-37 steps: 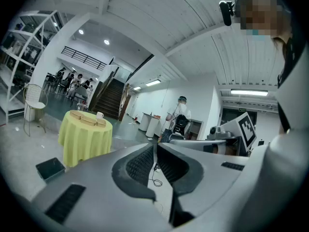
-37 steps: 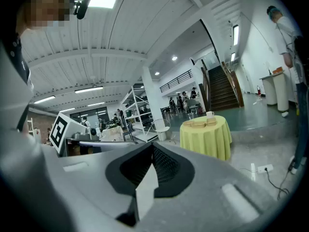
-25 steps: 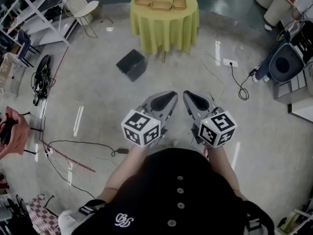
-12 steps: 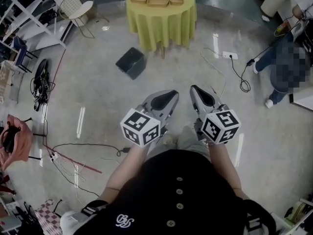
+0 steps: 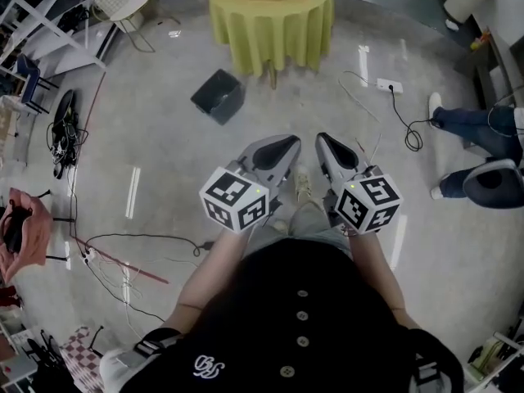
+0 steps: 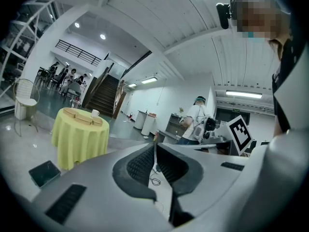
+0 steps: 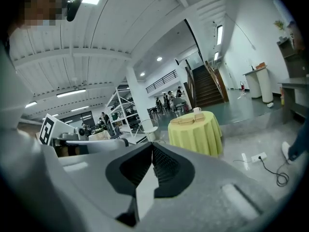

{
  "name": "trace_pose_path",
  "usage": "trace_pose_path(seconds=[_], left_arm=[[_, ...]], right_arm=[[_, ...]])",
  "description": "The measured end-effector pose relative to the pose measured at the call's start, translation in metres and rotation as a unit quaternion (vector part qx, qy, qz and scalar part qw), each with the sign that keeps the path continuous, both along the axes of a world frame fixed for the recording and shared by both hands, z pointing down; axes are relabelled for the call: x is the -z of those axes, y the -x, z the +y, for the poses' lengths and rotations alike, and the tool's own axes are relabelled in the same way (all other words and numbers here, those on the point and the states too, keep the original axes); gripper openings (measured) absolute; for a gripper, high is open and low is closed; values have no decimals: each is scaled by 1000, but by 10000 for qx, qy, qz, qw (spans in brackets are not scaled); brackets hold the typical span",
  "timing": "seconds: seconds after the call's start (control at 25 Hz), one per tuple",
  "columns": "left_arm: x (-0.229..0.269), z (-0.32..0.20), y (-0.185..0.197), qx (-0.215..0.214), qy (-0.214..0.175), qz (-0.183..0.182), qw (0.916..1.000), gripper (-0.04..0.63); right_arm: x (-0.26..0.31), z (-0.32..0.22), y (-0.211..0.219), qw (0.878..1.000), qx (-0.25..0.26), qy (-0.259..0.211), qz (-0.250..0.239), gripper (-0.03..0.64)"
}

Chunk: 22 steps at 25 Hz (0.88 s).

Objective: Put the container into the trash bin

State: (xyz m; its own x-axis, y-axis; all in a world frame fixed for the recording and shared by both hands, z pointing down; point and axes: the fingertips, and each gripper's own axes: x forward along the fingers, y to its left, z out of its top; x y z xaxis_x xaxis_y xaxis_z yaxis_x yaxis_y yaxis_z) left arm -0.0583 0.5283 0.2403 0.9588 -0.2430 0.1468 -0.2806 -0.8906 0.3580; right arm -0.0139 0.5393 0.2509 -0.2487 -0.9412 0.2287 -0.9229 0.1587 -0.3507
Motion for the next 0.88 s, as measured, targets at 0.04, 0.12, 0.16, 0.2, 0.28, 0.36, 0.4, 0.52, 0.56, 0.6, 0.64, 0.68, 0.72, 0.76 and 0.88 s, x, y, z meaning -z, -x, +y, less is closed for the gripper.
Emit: trace_pose_path(seconds=[0.04, 0.12, 0.16, 0.2, 0.28, 0.36, 0.4, 0.52, 0.56, 0.6, 0.64, 0.68, 0.72, 0.76, 0.88], left_arm=[[-2, -10, -5, 41, -10, -15, 10000, 26], [-4, -31, -19, 92, -59, -61, 9999, 25], [-5, -42, -27, 108, -84, -90, 9999, 26], [-5, -53, -35, 126, -96, -110, 9998, 26], [-2, -76, -50, 196, -90, -91, 9997, 26], [3, -99, -63, 314, -81, -30, 9995, 26], [6, -110, -69, 374, -75, -4, 9993, 26], [10, -143, -90, 513, -72, 40, 9987, 26], [10, -153, -97, 552, -76, 46, 9984, 26], [10, -162, -104, 591, -80, 51, 9982, 26], [9, -170, -111, 625, -87, 54, 9980, 26], [9, -178, -117, 650, -100, 52, 9978, 26], [9, -184, -122, 667, -116, 45, 9977, 26], [10, -189, -127, 678, -130, 34, 9976, 26], [10, -204, -137, 676, -120, -12, 9976, 26]], right_arm=[[-1, -10, -5, 10000, 51, -5, 8, 5], [-2, -30, -16, 9998, 214, -35, 44, 5], [-1, -41, -22, 9995, 312, -62, 35, 5], [0, -52, -28, 9991, 403, -95, -9, 5], [5, -73, -40, 9981, 570, -178, -119, 5], [12, -94, -48, 9968, 747, -256, -119, 5], [15, -104, -53, 9961, 827, -279, -97, 5], [19, -134, -71, 9945, 994, -290, -128, 5], [18, -144, -77, 9940, 1042, -283, -143, 5], [18, -153, -83, 9935, 1091, -274, -142, 5], [17, -161, -90, 9931, 1132, -267, -131, 5], [16, -168, -96, 9929, 1158, -262, -117, 5], [15, -175, -101, 9928, 1169, -256, -105, 5], [15, -181, -106, 9927, 1176, -247, -96, 5], [14, -198, -113, 9921, 1235, -185, -96, 5]])
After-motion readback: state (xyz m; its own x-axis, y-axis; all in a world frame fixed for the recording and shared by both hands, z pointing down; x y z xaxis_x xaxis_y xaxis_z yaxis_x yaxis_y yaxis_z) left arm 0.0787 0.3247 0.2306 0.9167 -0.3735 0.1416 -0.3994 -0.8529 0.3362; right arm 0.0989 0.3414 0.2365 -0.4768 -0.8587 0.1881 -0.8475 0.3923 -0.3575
